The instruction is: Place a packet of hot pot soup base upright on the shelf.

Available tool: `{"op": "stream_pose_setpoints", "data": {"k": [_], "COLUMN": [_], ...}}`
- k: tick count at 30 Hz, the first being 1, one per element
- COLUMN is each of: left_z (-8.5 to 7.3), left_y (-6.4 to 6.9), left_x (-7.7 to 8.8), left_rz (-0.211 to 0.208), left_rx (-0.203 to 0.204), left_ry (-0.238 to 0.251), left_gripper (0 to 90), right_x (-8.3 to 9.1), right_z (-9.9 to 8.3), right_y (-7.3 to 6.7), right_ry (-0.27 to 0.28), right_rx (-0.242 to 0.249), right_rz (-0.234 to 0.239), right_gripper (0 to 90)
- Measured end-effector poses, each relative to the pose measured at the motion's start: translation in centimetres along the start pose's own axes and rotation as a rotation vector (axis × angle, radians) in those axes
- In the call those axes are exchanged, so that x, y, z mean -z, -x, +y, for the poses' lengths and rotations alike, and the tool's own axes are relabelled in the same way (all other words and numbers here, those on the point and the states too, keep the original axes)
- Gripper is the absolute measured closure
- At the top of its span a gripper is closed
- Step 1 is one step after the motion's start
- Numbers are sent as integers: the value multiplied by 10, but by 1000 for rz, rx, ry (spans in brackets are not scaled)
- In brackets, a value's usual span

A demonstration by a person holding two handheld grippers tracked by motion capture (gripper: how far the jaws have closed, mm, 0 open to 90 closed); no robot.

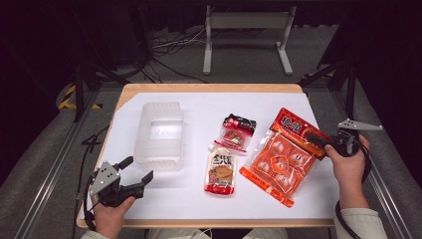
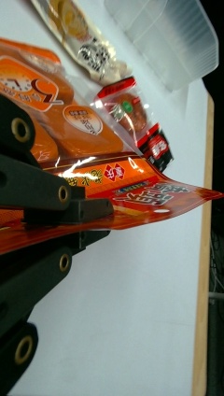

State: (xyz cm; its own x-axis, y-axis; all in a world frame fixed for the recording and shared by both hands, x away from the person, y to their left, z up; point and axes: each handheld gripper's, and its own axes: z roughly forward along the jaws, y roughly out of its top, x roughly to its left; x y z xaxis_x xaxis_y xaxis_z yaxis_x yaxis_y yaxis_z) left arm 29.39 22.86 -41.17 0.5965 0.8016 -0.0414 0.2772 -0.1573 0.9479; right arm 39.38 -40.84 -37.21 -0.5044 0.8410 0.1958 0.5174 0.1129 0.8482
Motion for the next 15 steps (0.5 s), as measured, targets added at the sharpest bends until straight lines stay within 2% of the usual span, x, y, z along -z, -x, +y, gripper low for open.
{"op": "stream_pose_setpoints", "data": {"k": [2, 7, 15], "left_z": [1, 2, 2], "left_y": [1, 0, 1], "left_x": [1, 1, 0], "left_rz": [13, 8, 6], "left_rx": [2, 13, -4], "left_ry": [2, 3, 1], "left_gripper": [158, 145, 146], "right_x": [5, 16, 30], "right_z": [5, 16, 28], "right_y": [-5, -19, -40], "right_ry": [13, 34, 57], "right_rx": [9, 45, 89], "right_rz": [10, 24, 43], "right_gripper": [900, 900, 900]}}
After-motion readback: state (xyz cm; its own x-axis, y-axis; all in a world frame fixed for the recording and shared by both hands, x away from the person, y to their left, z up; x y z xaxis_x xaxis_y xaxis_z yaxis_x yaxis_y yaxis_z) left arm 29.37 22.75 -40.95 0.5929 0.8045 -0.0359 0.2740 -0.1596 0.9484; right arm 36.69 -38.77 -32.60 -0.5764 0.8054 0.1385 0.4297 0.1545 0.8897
